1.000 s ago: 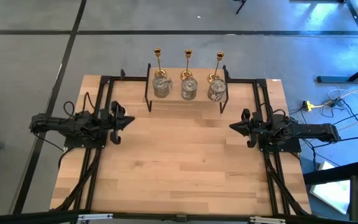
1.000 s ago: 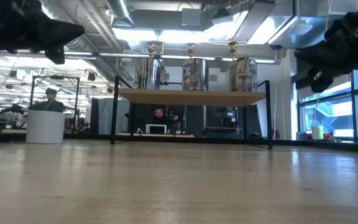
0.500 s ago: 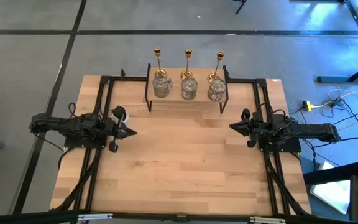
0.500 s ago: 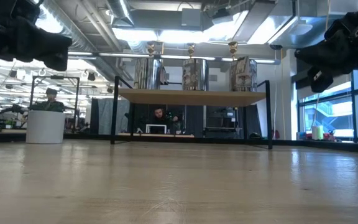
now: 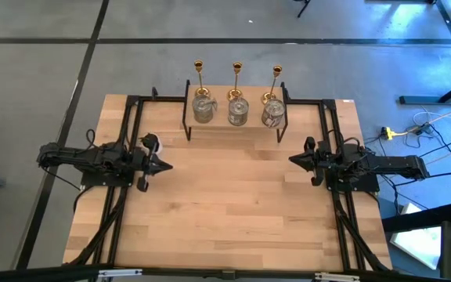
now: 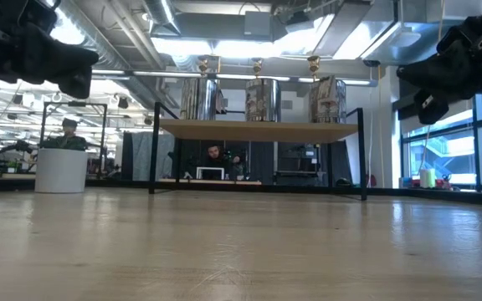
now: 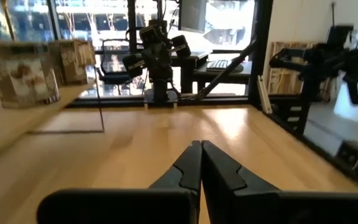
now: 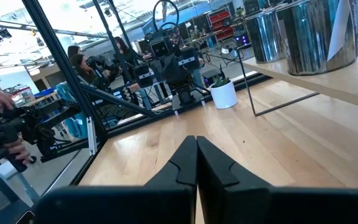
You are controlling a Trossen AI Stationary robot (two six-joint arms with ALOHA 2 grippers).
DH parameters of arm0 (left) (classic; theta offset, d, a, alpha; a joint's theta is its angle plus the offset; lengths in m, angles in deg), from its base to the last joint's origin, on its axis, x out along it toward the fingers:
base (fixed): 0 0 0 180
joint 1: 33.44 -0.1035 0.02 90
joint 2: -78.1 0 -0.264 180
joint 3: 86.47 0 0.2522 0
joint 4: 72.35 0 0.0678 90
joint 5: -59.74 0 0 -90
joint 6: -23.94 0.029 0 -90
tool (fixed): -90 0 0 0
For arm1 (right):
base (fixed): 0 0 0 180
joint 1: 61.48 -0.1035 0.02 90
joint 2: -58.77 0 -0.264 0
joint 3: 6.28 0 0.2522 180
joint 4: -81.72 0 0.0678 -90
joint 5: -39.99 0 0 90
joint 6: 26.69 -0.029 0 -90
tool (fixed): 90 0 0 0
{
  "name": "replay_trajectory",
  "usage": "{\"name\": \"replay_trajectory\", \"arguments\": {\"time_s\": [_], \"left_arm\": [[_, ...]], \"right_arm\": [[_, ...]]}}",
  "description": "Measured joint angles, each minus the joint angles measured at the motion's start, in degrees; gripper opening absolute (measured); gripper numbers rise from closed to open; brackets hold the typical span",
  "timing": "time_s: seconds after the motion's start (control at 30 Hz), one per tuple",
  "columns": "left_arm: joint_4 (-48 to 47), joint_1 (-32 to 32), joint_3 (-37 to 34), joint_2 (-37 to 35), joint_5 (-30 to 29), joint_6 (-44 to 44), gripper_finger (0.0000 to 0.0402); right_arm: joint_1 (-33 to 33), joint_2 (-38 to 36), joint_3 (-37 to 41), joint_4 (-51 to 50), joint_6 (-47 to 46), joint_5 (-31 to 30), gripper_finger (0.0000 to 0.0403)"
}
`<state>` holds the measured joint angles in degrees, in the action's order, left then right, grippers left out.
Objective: Pick & Place candle stick holders
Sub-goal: Return to Home Position
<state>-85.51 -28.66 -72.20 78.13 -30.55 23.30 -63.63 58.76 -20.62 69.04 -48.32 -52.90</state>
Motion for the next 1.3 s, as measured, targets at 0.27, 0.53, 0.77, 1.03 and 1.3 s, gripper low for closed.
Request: {"name": "replay_trajectory", "arguments": {"time_s": [0.27,0.53,0.77,1.03,1.3], "left_arm": [[0.5,0.0,0.0,0.3,0.0,-13.5,0.0002],[0.5,0.0,0.0,0.3,0.0,-14.8,0.0002],[0.7,0.0,0.0,0.3,-0.1,-14.8,0.0002],[0.7,0.0,0.0,0.3,-0.1,-14.7,0.0002],[0.7,0.0,0.0,0.3,-0.1,-14.7,0.0002]], "right_arm": [[0.0,0.0,0.0,0.0,0.0,0.0,0.0001],[0.0,0.0,0.0,0.0,0.0,0.0,0.0001],[0.0,0.0,0.0,0.0,0.0,0.0,0.0001],[0.0,0.0,0.0,0.0,0.0,0.0,0.0001],[0.0,0.0,0.0,0.0,0.0,0.0,0.0001]]}}
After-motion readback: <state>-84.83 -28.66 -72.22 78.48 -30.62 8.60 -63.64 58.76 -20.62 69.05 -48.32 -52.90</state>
